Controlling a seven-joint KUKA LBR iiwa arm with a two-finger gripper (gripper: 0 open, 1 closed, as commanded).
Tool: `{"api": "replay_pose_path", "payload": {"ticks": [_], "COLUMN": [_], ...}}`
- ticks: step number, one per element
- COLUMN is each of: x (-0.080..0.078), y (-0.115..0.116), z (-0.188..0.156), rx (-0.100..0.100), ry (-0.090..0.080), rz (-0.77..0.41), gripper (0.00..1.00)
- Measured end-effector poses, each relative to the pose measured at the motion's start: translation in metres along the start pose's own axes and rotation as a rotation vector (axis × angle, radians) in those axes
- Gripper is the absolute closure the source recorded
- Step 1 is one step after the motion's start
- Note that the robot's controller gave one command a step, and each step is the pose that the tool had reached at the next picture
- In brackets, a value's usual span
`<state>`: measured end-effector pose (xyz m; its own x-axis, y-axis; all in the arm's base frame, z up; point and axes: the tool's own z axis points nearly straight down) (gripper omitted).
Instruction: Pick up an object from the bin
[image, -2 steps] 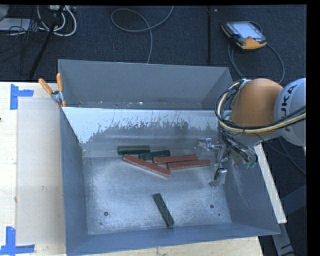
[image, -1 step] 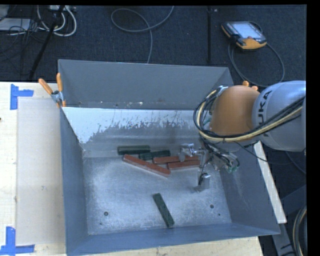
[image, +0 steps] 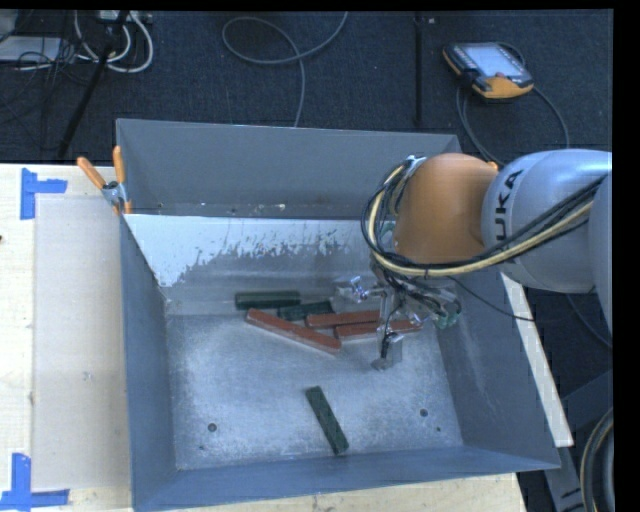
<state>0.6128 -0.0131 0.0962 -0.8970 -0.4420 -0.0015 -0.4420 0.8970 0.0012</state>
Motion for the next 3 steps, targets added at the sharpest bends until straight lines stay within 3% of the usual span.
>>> {"api": "replay_pose_path", "payload": {"ticks": [1,2,3], "x": [-0.01,-0.01,0.006], "y": [-0.003,-0.003,-0.002], "z": [0.02,0.02,-0.128], "rx": [0.003,0.003,0.002], "ry": [-0.008,-0.008,-0.002], "rz": [0.204,0.204,0.195], "gripper": [1.0,1.0,1.0]}}
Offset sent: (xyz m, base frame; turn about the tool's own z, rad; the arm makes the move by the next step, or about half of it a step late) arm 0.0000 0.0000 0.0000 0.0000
